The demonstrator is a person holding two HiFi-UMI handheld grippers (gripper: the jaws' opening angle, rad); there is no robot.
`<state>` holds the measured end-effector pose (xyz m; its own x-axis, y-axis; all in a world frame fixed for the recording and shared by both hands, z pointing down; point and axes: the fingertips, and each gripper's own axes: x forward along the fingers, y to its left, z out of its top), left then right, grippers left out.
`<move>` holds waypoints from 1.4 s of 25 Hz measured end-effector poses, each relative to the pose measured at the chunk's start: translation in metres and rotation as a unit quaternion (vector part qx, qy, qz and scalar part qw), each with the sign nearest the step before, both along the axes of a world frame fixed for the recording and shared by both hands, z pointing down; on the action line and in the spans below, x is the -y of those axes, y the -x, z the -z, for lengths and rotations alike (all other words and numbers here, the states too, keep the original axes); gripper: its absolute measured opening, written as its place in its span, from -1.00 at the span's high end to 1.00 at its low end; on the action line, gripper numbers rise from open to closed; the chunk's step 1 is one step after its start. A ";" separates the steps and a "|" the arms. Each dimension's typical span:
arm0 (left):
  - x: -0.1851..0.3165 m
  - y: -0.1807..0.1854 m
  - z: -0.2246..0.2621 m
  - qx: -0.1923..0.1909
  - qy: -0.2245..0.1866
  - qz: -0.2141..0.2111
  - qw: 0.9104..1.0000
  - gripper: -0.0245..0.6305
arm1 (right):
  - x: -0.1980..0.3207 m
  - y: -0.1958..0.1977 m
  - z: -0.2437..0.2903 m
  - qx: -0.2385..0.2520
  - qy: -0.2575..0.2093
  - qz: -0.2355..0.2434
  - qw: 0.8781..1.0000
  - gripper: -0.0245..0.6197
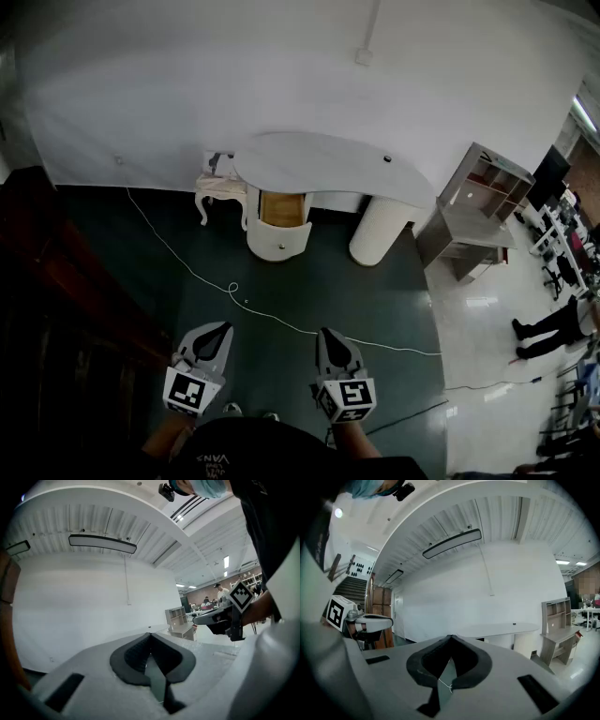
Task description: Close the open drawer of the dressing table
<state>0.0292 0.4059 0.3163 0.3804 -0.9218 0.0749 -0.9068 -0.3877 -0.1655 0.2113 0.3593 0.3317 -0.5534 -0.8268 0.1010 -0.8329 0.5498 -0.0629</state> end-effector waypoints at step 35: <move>0.183 0.052 -0.037 -0.030 0.030 -0.083 0.996 0.16 | 0.165 0.062 -0.021 0.039 0.017 -0.052 0.998 0.12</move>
